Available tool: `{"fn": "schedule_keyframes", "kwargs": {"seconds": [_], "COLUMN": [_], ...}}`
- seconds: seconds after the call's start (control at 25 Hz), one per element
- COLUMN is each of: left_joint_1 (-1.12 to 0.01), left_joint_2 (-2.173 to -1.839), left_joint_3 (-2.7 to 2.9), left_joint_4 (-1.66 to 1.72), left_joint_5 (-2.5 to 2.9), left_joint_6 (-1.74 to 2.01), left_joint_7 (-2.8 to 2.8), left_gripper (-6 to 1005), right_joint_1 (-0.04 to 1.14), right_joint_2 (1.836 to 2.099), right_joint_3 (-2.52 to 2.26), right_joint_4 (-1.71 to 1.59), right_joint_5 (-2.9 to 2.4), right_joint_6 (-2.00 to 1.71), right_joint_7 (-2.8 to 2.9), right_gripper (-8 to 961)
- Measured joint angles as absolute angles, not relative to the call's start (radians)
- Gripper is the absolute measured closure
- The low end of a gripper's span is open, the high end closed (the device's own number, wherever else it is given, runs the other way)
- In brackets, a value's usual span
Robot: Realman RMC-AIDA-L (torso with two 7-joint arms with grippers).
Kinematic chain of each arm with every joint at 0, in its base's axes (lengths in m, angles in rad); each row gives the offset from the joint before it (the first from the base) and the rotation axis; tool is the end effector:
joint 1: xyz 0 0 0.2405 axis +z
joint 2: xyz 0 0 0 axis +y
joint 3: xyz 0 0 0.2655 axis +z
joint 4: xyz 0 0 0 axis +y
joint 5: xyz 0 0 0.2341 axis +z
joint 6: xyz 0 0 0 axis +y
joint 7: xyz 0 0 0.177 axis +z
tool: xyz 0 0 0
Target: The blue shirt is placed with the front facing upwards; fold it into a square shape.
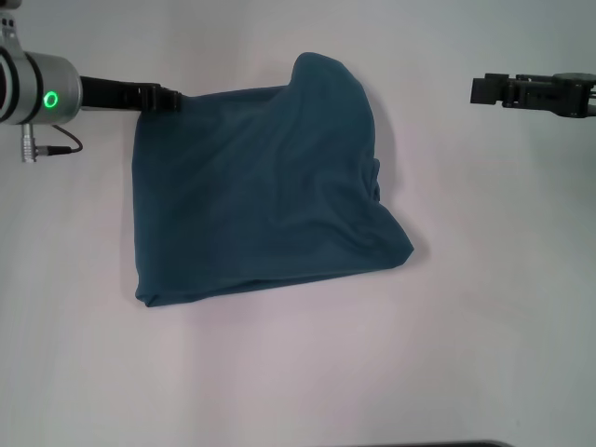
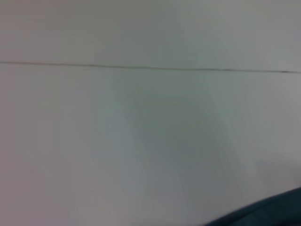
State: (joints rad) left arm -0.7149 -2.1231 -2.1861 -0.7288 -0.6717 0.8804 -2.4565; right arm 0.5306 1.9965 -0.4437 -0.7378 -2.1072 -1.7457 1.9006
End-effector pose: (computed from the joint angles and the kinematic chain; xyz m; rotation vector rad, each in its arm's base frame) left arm -0.2767 0.4687 -0.0566 -2.1250 -1.3425 -0.1268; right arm 0.2898 0.3622 0.0437 -2.5257 1.2711 0.8426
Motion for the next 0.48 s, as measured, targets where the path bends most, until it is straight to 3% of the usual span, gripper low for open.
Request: {"fn": "schedule_keyframes", "kwargs": {"seconds": [0.32,0.44,0.48], "left_joint_1": [-0.718,-0.718,-0.718], "left_joint_2": [-2.127,-2.127,-2.127], "left_joint_3": [-2.19,-2.188,-2.187], "left_joint_4": [-0.739,-0.74,-0.74], "left_joint_5": [-0.667,-0.667,-0.667], "left_joint_6": [0.883,0.885,0.885], "left_joint_7": [-2.459,-2.459,-2.459], "left_gripper": [666,894,901], "right_joint_1": [0.531,0.531,0.532], "right_joint_2": [1.996,1.996,1.996], "right_joint_3": [-0.443,-0.443,-0.443], "right_joint_4": [-0.735,-0.731,-0.73], "right_joint_5": [-2.106,-2.106,-2.106], "right_joint_6": [-1.746,-1.746,-1.746], "right_joint_7": [1.901,1.901,1.901], "right_gripper": [241,241,241]}}
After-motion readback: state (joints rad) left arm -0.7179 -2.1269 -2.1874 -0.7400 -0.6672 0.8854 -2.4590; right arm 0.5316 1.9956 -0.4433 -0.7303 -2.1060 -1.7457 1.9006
